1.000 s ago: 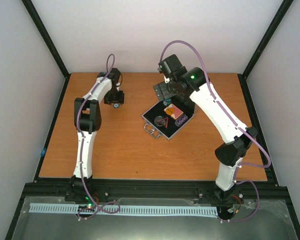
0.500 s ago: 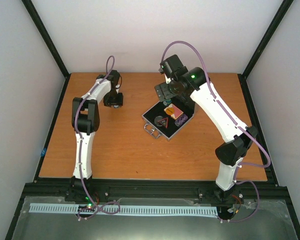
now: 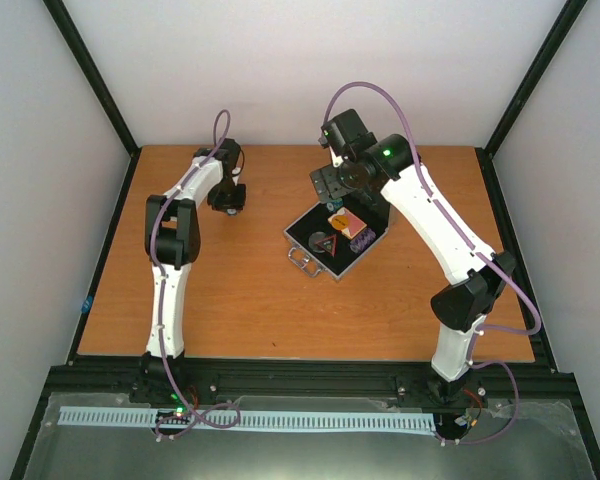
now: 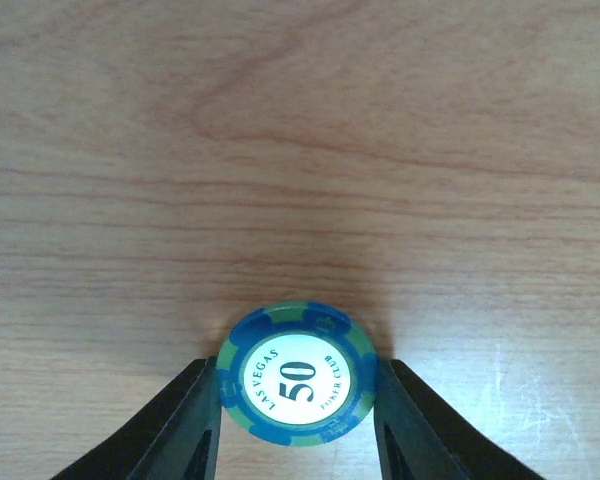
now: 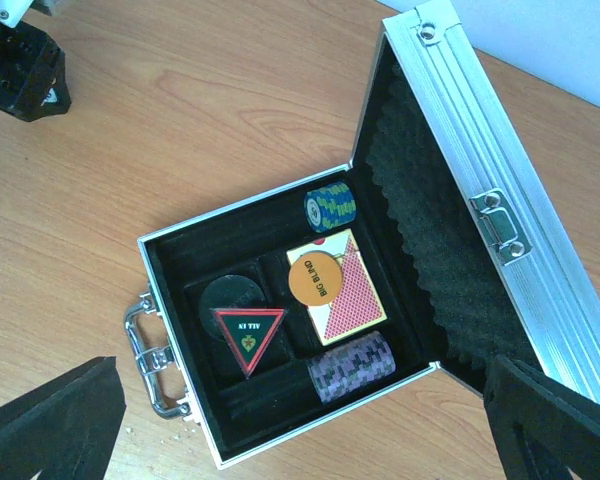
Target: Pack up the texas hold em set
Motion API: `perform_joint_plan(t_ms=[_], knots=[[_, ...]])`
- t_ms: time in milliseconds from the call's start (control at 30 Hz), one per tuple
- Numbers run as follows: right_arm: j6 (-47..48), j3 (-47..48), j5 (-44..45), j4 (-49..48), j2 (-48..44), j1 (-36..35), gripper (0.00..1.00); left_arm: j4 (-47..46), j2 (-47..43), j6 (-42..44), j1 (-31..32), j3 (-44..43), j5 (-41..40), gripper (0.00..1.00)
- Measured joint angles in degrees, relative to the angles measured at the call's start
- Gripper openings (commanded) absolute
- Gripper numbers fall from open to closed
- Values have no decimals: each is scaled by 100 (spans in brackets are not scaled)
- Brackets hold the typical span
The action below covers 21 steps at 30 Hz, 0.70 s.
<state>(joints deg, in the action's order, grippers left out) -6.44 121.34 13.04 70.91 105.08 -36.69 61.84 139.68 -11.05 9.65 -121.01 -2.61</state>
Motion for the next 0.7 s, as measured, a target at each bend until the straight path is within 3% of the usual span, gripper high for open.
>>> perform_joint_plan(t_ms=[467,700], knots=[[0,0,-20,-2,9,17,100,-144,-256,17,0,380,96,31],[0,0,-20,-4,11,28,100,-146,-920,-2,0,828,522,31]])
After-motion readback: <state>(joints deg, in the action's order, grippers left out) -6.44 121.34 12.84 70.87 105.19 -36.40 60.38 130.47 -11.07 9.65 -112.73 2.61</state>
